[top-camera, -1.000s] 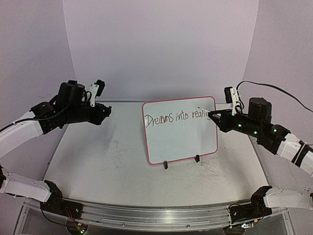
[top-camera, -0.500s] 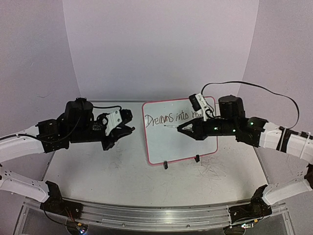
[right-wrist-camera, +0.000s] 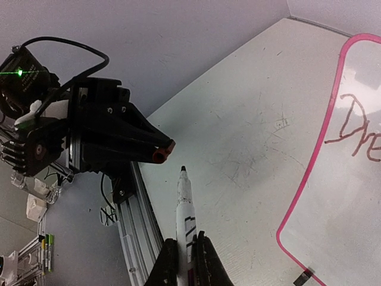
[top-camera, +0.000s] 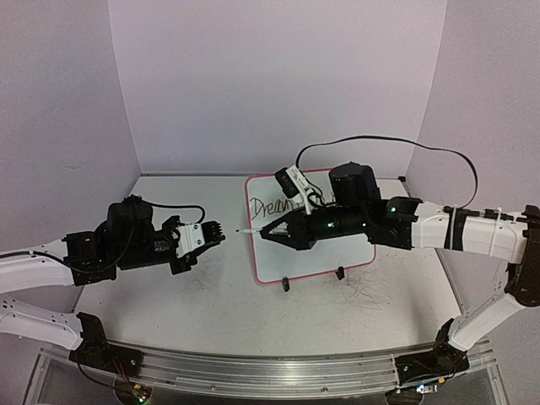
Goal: Write a sentence on the whiteboard
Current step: Insert the pen cap into the whiteboard marker.
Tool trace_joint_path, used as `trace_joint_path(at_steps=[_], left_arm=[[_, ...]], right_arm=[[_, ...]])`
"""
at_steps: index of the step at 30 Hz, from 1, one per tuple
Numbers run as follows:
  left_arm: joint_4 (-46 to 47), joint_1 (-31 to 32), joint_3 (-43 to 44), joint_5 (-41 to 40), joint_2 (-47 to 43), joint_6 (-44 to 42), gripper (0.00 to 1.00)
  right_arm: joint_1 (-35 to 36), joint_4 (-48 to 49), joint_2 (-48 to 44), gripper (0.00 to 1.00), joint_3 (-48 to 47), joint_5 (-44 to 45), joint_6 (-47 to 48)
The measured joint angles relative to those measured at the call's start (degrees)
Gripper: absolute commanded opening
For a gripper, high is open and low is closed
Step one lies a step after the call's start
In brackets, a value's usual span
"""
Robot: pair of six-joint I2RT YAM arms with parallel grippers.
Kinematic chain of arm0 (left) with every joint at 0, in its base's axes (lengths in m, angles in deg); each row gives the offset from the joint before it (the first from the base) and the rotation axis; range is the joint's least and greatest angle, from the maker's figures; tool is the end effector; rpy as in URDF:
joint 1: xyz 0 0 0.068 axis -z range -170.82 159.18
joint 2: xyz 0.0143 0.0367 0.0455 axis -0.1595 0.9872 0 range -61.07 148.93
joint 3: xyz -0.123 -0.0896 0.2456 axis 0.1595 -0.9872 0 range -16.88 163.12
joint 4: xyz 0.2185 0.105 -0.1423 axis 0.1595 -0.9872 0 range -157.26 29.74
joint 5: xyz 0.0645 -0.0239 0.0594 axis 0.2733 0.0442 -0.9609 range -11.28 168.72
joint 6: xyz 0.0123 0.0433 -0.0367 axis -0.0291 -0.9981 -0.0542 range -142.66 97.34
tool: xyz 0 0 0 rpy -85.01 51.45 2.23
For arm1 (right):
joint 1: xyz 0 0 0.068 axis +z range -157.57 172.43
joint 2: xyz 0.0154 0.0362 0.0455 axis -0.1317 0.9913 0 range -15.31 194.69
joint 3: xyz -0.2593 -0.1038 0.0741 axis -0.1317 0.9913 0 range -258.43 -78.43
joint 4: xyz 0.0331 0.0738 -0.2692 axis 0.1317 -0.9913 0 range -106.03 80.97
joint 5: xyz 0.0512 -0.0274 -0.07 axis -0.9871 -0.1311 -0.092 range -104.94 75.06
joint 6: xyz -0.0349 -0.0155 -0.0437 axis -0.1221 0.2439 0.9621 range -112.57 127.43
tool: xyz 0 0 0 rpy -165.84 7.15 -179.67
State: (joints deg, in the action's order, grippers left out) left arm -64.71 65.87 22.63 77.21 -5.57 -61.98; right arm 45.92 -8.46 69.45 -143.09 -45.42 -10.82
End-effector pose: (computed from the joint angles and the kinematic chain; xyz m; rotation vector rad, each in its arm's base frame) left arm 0.1335 -0.2011 0.2888 1.4236 1.3054 -0.1775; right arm 0.2022 0.3085 0.3212 -1.0041 1.8490 1.3111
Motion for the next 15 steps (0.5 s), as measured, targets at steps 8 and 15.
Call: trace_joint_path(at_steps=[8,15], left_arm=[[0.7,0.3,0.0,-1.1,0.0,-1.2,0.0],[1.1,0.6,0.0,-1.7,0.2,-1.3,0.0]], right_arm=[[1.9,0.1,3.1,0.0,-2.7,-0.4,0.0],[2.2,0.0,4.0,0.0,-3.4,-0.5,0.1]])
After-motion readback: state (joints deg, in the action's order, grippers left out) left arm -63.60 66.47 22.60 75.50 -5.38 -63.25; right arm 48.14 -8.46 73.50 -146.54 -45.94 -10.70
